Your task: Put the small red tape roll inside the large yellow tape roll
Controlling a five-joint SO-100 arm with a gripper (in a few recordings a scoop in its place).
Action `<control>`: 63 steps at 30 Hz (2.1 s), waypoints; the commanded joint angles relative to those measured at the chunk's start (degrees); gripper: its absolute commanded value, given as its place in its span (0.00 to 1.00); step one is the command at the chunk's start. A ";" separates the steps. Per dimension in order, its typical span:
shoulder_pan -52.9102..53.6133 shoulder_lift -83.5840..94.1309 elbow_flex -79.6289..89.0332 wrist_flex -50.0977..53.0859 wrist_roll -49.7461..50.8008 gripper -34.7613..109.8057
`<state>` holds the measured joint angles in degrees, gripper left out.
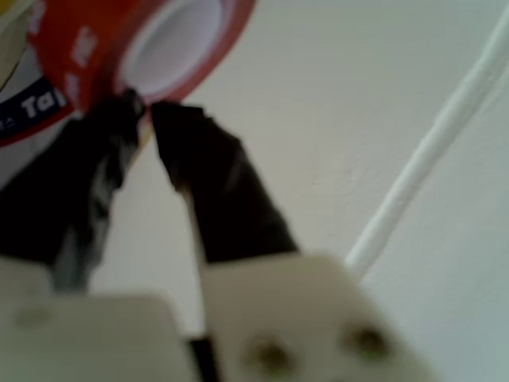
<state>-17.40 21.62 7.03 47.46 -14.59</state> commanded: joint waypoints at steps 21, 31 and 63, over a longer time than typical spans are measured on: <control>-0.44 -5.45 -3.25 1.85 1.85 0.24; 0.35 -9.58 -4.66 4.13 1.85 0.24; 6.59 25.93 -18.81 56.25 4.22 0.24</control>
<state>-10.63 33.31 -10.72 102.66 -11.51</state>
